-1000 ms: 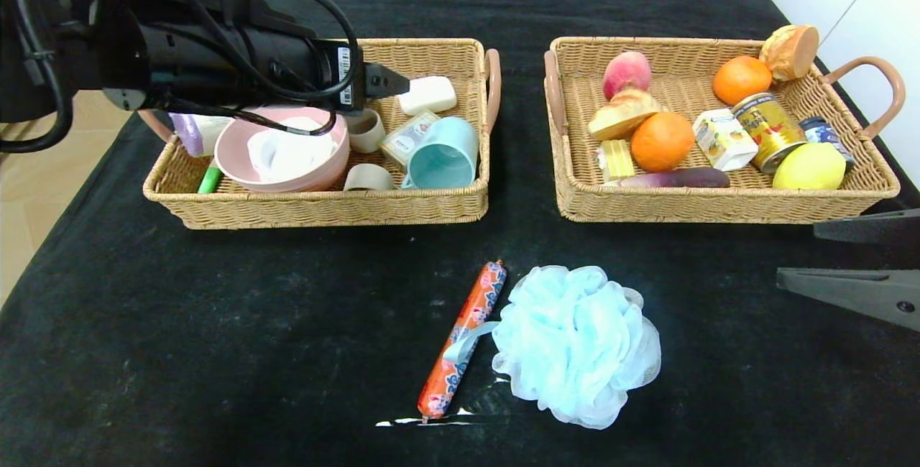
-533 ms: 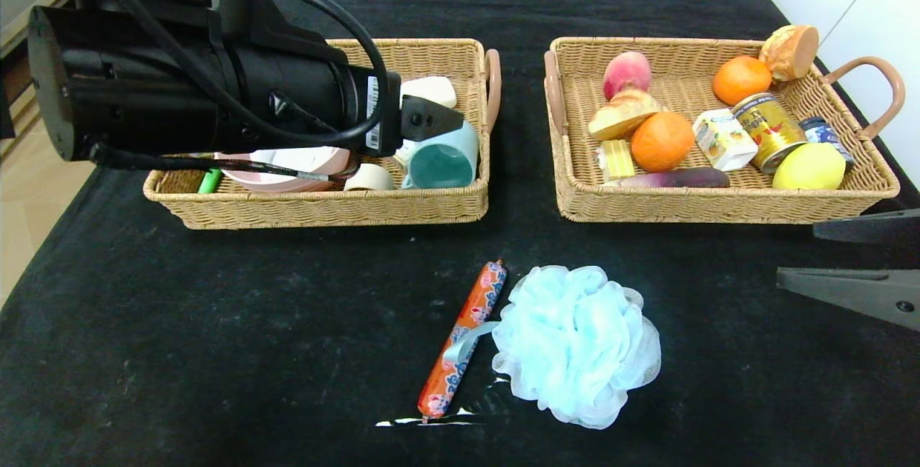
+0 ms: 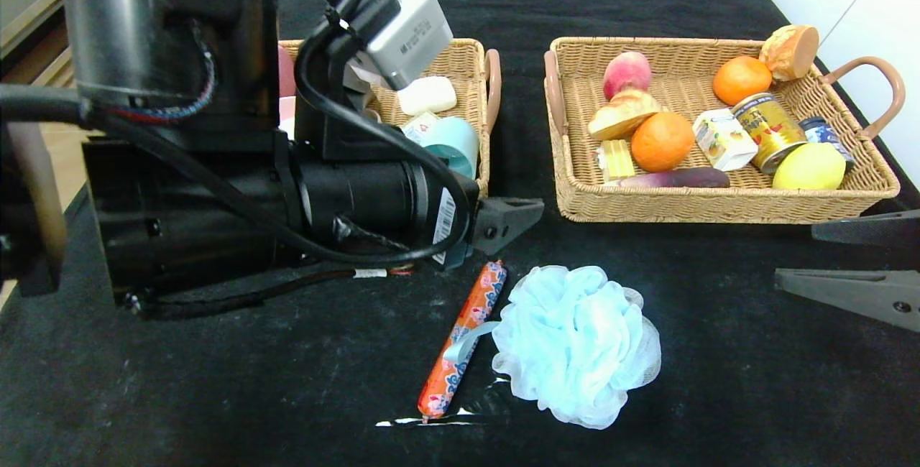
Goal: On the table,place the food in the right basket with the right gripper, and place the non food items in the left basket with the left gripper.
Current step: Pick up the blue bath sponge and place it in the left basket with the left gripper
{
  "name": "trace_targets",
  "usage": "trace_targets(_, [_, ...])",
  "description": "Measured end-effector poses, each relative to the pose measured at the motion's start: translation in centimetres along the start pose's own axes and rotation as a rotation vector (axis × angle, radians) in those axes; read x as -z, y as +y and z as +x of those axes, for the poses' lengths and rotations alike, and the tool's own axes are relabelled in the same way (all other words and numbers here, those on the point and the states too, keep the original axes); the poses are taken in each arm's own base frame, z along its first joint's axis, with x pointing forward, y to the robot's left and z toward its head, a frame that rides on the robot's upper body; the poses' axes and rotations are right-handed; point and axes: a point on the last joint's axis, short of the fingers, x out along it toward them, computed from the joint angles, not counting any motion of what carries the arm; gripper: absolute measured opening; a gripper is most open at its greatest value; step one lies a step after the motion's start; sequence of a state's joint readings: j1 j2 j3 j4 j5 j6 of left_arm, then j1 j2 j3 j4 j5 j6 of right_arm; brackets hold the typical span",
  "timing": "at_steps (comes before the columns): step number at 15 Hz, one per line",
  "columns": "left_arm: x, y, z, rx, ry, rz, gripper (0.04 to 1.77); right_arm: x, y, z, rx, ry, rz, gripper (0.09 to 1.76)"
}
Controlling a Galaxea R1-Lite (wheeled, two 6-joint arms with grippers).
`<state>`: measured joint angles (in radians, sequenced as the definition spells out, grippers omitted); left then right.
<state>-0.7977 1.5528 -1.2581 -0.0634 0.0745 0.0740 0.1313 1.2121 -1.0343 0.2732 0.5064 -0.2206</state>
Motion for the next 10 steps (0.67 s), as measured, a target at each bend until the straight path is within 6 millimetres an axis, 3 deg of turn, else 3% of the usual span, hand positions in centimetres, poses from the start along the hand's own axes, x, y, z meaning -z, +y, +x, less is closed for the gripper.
trace_targets(6, [3.7, -2.6, 0.8, 0.087, -0.014, 0.169, 1.7, 0.0, -0.1, 0.1, 0.002, 0.004, 0.003, 1.7])
trace_targets(10, [4.7, -4.0, 0.8, 0.173, 0.007, 0.19, 1.71, 0.2, -0.1, 0.1, -0.001, 0.022, 0.014, 1.7])
